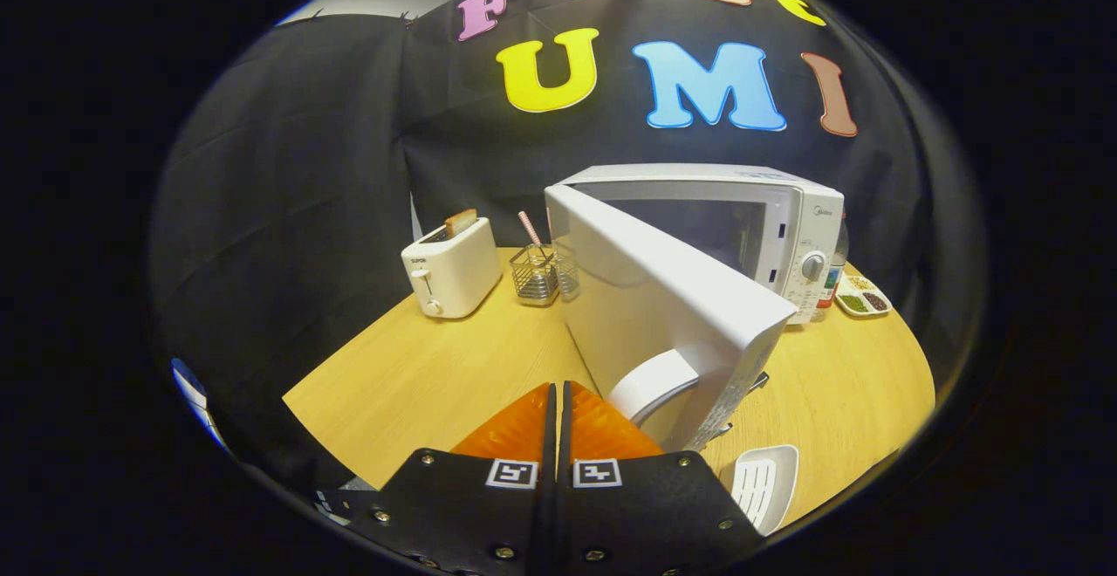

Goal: Open the microwave, put the food inside, and close the microwave door.

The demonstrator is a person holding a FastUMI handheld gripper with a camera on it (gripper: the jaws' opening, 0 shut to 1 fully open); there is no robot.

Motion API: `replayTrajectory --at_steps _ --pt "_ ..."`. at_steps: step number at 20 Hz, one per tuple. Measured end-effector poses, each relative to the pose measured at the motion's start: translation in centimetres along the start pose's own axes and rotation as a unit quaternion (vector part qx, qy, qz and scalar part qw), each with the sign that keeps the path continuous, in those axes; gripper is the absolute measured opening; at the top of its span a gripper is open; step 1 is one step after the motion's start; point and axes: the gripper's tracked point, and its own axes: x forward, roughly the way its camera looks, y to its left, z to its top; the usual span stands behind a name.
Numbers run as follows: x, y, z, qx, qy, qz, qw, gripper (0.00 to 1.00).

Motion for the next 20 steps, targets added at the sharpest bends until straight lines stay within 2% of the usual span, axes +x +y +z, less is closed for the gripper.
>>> replayTrajectory --at_steps 20 --pt "5.2 -13.6 5.6 0.040 -0.017 -0.091 0.995 0.01"
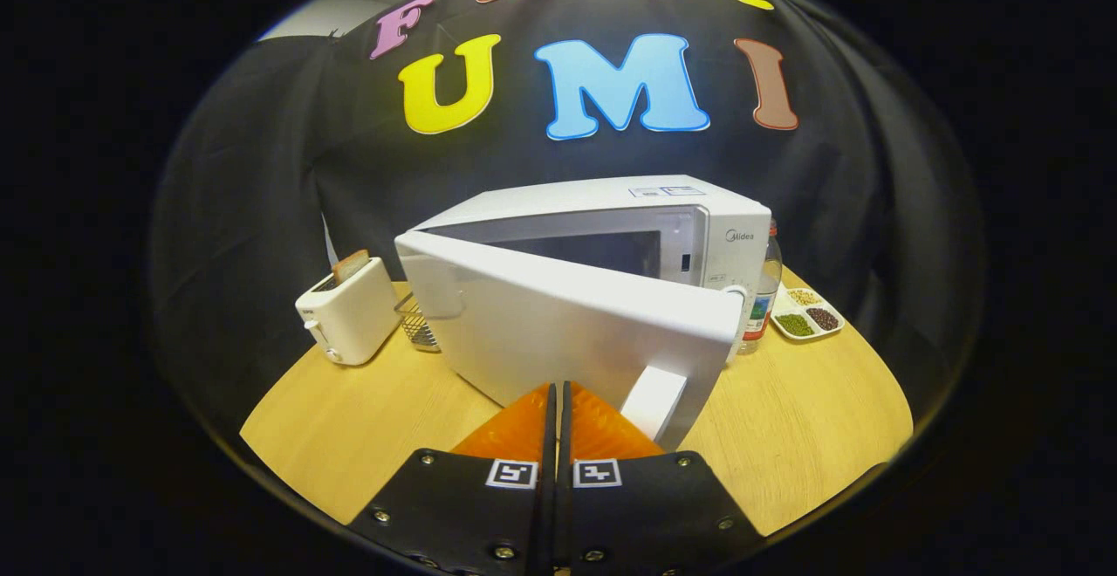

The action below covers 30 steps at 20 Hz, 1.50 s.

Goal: Open the microwave, put the food inside, and close the microwave door.

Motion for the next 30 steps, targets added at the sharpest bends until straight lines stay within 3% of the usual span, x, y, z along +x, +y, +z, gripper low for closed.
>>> replayTrajectory --at_steps 19,30 --pt "9.2 -7.5 5.9 0.039 -0.026 -0.058 0.997 0.01" --pt "10.5 -8.2 7.0 0.034 -0.039 -0.059 0.997 0.01"
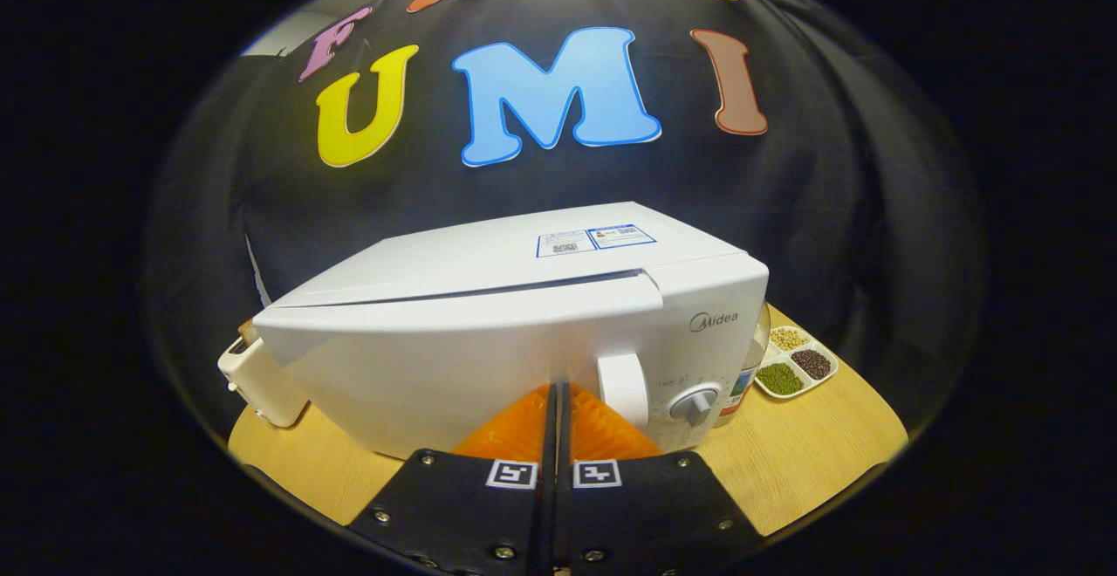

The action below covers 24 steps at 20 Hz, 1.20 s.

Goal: Open the microwave, put the food inside, and close the microwave door.

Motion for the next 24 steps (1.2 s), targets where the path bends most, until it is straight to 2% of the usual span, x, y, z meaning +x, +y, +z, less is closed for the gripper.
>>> replayTrajectory --at_steps 3,7,15,24 --pt "1.0 -0.2 0.2 0.012 0.009 0.000 1.000 0.01" --pt "-0.7 0.6 1.1 -0.021 -0.010 0.005 1.000 0.01" --pt "-10.9 2.7 4.3 -0.081 -0.092 -0.002 0.992 0.01" --pt "-22.5 3.2 3.4 -0.084 -0.131 -0.008 0.988 0.01"
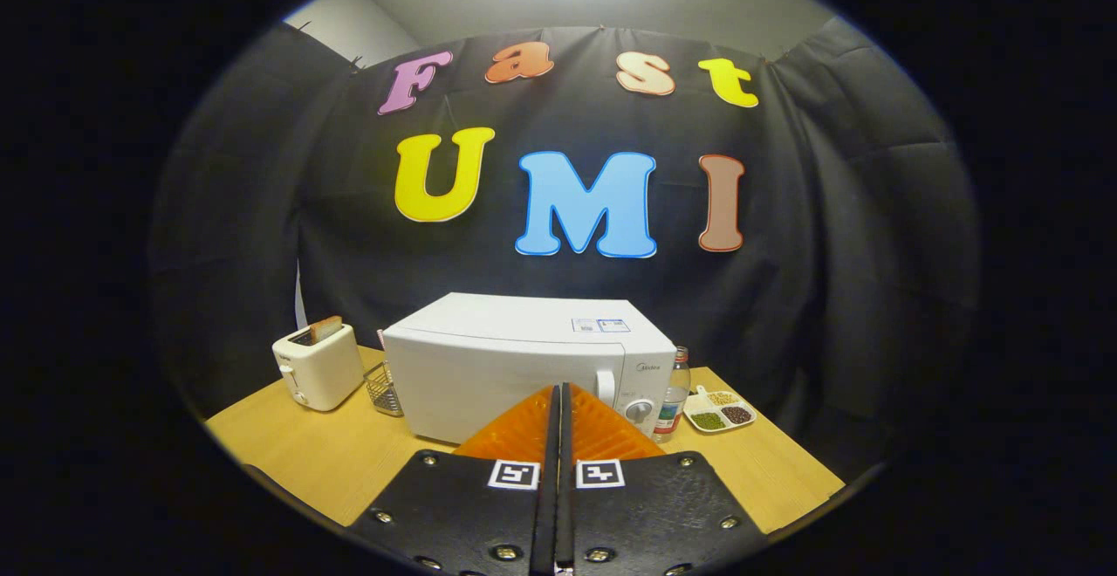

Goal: Open the microwave, put the food inside, and close the microwave door.

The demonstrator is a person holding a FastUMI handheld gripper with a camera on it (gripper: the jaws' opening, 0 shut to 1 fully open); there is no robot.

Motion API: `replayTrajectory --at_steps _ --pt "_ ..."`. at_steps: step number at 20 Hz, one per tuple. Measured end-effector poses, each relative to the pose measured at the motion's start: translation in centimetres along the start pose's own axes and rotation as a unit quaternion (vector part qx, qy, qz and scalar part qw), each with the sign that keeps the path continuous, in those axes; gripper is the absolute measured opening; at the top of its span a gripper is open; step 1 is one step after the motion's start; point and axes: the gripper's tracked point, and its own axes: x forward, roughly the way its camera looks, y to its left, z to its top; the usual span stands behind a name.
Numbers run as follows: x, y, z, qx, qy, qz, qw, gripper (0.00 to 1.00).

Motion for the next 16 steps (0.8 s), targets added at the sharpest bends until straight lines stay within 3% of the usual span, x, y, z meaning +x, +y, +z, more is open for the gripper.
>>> replayTrajectory --at_steps 4,5,6,7,8,9,10,16 --pt "-4.1 0.3 -0.1 0.002 -0.004 0.009 1.000 0.08" --pt "-5.1 0.4 -0.1 0.004 -0.006 0.008 1.000 0.24" --pt "-5.9 0.3 -0.1 0.007 -0.012 0.007 1.000 0.35" --pt "-6.7 0.4 0.0 0.008 -0.017 0.007 1.000 0.55" --pt "-7.3 0.4 0.0 0.010 -0.021 0.006 1.000 0.66" --pt "-7.9 0.3 0.2 0.011 -0.026 0.003 1.000 0.87" --pt "-8.4 0.1 0.5 0.009 -0.032 -0.001 0.999 0.93" --pt "-9.9 -2.2 0.9 0.018 -0.039 -0.028 0.999 0.95"
